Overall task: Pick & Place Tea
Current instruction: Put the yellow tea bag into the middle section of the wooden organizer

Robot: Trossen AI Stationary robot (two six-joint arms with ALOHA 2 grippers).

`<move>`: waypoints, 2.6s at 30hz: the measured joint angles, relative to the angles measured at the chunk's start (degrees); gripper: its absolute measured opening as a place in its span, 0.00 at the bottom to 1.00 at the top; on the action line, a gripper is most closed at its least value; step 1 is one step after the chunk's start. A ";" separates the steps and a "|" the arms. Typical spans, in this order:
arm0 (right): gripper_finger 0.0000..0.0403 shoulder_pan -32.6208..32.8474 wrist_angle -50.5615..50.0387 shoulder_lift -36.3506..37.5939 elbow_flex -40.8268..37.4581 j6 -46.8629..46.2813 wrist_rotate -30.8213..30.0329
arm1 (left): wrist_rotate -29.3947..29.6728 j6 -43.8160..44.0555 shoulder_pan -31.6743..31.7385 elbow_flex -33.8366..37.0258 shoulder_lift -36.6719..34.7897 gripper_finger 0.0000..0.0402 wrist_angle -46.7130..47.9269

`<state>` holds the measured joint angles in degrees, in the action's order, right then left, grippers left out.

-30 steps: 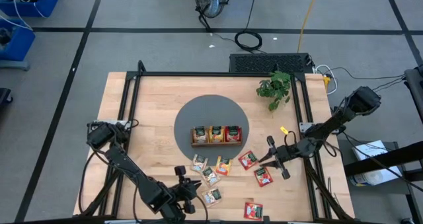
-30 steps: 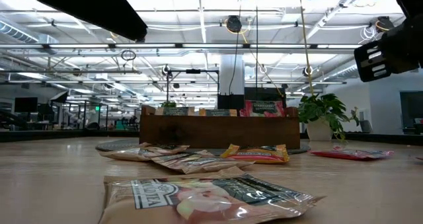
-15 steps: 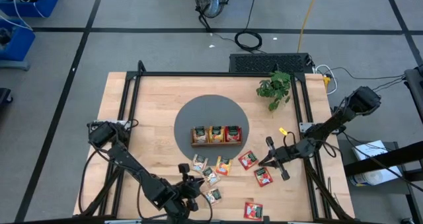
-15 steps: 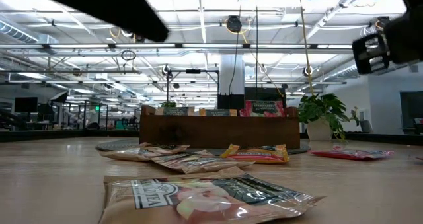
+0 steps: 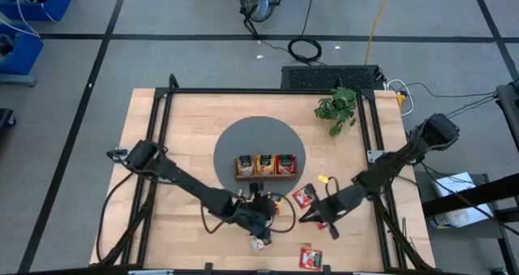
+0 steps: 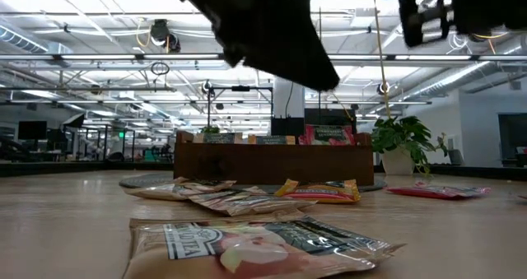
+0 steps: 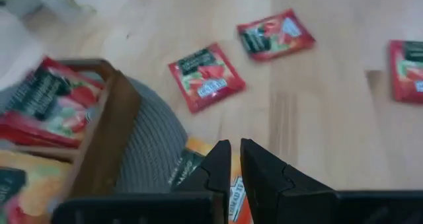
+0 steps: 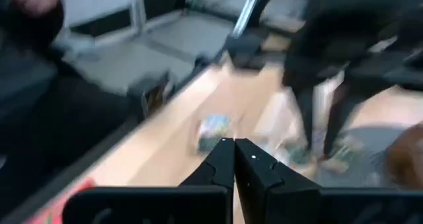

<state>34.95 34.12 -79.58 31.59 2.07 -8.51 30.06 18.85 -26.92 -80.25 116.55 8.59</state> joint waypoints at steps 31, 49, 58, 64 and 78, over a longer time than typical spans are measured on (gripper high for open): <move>0.01 -12.25 5.04 -16.99 0.00 -16.22 1.04 | -5.31 0.39 -0.02 0.67 4.24 0.10 4.71; 0.01 -14.13 3.96 -16.97 0.00 -17.67 0.68 | -8.65 1.89 2.42 1.08 7.94 0.10 4.40; 0.03 -12.89 5.36 -14.13 0.02 -14.13 -0.23 | -9.13 2.64 2.56 1.01 8.43 0.10 4.14; 0.10 -12.84 -9.03 -6.24 0.40 -18.42 -1.80 | -9.13 3.30 2.53 1.07 8.52 0.10 4.40; 0.42 -13.06 -16.77 -4.71 0.48 -33.61 -1.69 | -9.00 4.19 2.47 1.20 8.59 0.10 3.29</move>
<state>21.89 17.35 -84.29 32.08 -31.54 -10.20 21.06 23.05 -24.45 -79.05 125.14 11.88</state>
